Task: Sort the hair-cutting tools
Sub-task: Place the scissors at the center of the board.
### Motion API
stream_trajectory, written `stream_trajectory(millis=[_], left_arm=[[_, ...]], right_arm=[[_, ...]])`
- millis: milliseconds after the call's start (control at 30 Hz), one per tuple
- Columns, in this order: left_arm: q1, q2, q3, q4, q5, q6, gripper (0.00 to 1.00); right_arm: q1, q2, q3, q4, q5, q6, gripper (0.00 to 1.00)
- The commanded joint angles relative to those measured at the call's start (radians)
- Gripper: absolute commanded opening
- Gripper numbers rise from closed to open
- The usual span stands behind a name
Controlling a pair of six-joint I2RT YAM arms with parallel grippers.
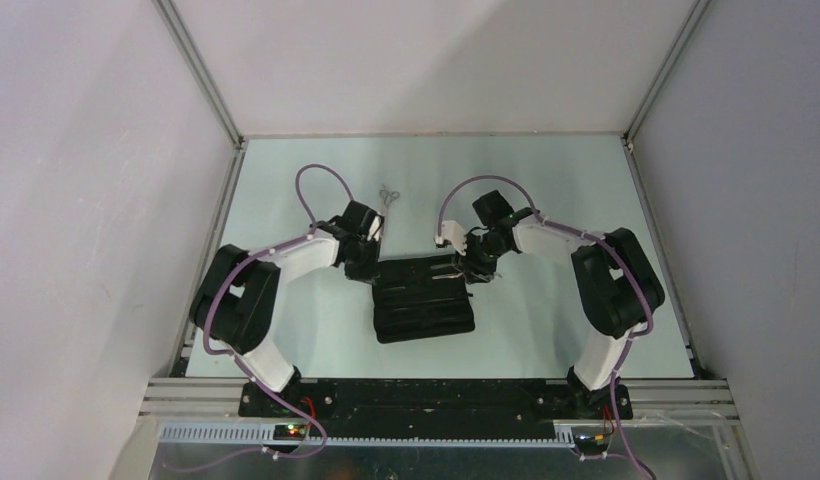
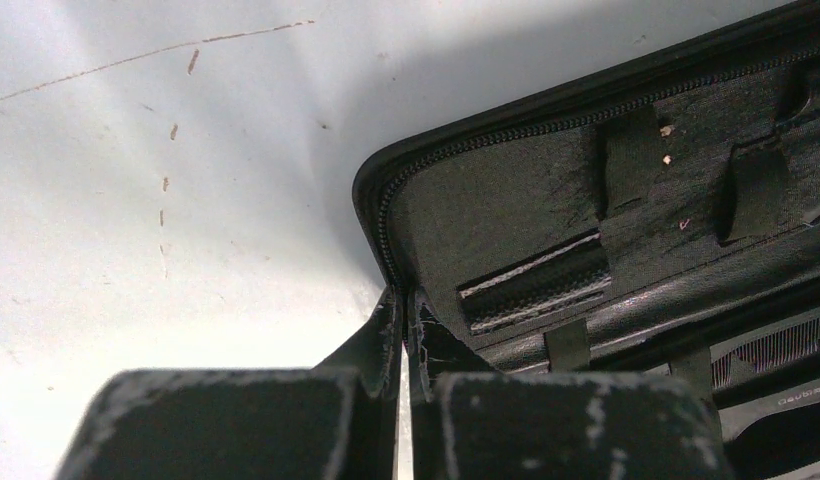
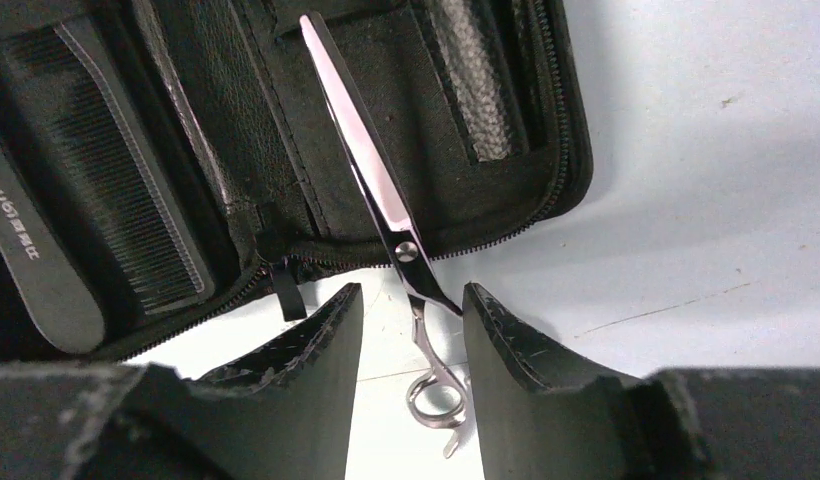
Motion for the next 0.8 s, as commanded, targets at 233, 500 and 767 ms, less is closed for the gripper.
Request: stream_trajectory(millis=[233,500,767], left_arm=[[0.003,0.016,-0.036,0.123,0.100,-0.052,0.00],[0.007,0.013,-0.037,0.125,0.100,-0.056,0.00],[0.018,0.004,-0.056,0.150,0.110,-0.078,0.00]], right_arm=[[0.017,0.074,0.031,-0.037,0.041,-0.147,0.45],[0.076,0.091,0.071,-0.111,0.172,-0.168,0.20],[0.152,0.045,0.077,-0.164,0.388,-0.182,0.01]])
